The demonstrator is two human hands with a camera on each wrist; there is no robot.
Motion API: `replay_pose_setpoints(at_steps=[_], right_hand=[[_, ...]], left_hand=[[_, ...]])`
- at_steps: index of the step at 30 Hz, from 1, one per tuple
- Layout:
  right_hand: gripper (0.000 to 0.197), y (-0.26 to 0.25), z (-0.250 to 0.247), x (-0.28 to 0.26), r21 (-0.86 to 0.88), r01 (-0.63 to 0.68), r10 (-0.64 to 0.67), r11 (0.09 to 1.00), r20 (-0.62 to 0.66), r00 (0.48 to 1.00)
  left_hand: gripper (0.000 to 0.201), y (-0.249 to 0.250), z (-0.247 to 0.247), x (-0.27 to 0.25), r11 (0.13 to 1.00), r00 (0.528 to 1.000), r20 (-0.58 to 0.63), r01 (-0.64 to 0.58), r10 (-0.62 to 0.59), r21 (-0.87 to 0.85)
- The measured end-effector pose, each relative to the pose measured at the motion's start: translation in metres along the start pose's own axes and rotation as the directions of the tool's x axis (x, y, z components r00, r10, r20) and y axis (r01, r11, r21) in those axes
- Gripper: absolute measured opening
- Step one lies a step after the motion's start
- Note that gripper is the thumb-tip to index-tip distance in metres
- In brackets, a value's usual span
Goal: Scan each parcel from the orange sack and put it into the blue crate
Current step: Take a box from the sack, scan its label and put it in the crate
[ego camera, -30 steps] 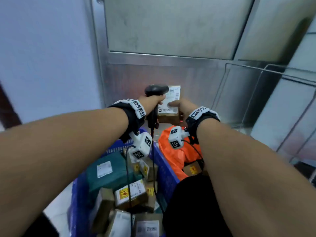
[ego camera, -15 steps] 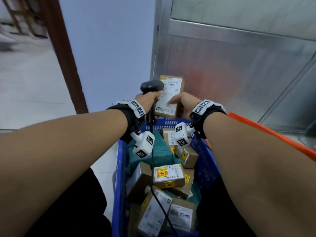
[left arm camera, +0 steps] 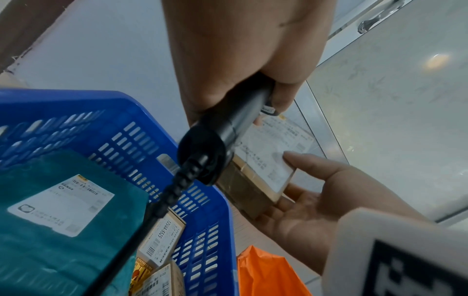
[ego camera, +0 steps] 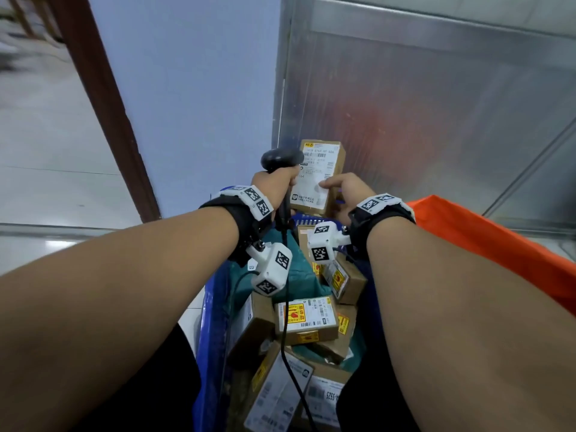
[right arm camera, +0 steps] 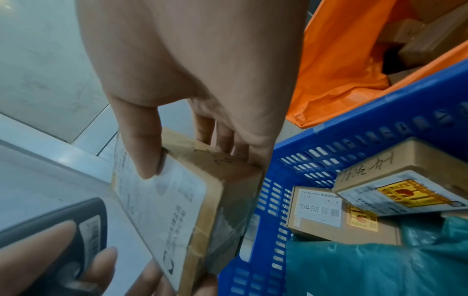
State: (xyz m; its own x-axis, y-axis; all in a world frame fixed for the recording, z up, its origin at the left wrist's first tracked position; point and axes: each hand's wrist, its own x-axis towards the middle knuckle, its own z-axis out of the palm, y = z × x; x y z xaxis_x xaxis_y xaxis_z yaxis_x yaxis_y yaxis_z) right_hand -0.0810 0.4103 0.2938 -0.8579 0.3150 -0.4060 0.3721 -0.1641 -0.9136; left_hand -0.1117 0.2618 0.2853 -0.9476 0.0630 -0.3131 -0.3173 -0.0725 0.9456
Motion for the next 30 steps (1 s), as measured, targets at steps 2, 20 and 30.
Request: replay_pose_setpoints(at_steps=[2,20,30], right_hand=[[0.042,0.004,-0.011,0.007,-0.017,-0.006,0.005,1.0,-0.042,0.999],[0.033,-0.014,-0.05,0.012,-0.359,-0.15,0.072,0.921,-0.222,0.972],[0.034,0.005,-0.061,0.034,-0.464,-0.216,0.117,0.859,-0.232,0.966]], left_hand=[[0.025,0.001,0.005,-0.005,1.0,1.0,0.016,-0.002,0.002,0.002],[0.022,0.008,0.019,-0.033,0.996,0.968,0.249,-0.018,-0.004,0.087],[0.027,0.007,0.016,-0.022,0.995,0.924,0.373,0.047,-0.079,0.093]])
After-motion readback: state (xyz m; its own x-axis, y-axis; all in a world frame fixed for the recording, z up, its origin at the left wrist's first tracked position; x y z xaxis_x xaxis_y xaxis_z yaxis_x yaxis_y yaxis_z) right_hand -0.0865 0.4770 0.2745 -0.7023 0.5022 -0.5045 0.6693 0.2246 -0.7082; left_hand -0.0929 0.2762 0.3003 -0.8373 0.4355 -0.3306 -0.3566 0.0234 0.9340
